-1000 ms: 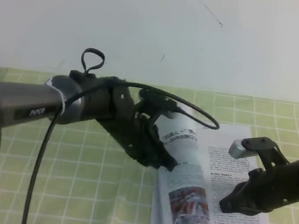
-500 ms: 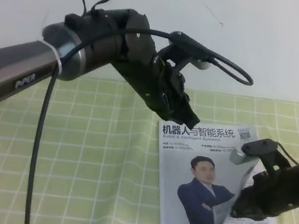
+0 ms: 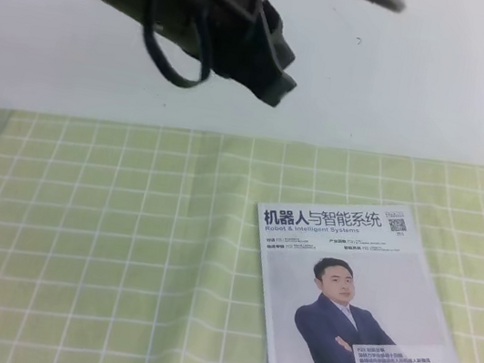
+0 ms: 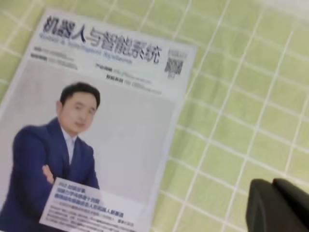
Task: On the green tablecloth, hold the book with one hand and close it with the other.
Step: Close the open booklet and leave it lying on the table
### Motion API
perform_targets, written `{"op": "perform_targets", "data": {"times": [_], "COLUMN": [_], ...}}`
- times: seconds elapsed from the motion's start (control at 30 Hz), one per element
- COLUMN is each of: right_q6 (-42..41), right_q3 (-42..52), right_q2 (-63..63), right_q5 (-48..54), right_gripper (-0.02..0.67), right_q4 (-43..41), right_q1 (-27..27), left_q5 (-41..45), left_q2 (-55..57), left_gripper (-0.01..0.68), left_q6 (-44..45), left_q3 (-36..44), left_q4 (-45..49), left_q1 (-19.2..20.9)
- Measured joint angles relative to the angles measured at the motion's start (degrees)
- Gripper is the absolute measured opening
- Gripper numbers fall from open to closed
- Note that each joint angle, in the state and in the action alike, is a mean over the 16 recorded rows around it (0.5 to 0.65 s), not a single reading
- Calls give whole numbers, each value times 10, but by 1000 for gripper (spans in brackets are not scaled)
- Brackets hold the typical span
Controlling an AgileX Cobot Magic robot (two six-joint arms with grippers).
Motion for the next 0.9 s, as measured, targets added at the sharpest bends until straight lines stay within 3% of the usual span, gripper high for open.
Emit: {"op": "perform_targets", "data": {"times": [0.27, 0.6, 0.9], "right_q6": [18, 29, 34], "right_q3": [1, 18, 116], "right_q2": [-203, -404, -524], "right_q5": [32, 58, 38], "right_gripper": [-3, -3, -3], "right_q4": [-8, -6, 0], "right_q1": [-20, -20, -21], "left_q5": [-9, -117, -256], "left_q2": [-169, -409, -554], "left_gripper": [-3, -3, -3], "left_q6": [-19, -45, -48], "left_q3": [105, 403, 629], "left_q4": [26, -6, -49], "left_q1": [0, 0, 0]}}
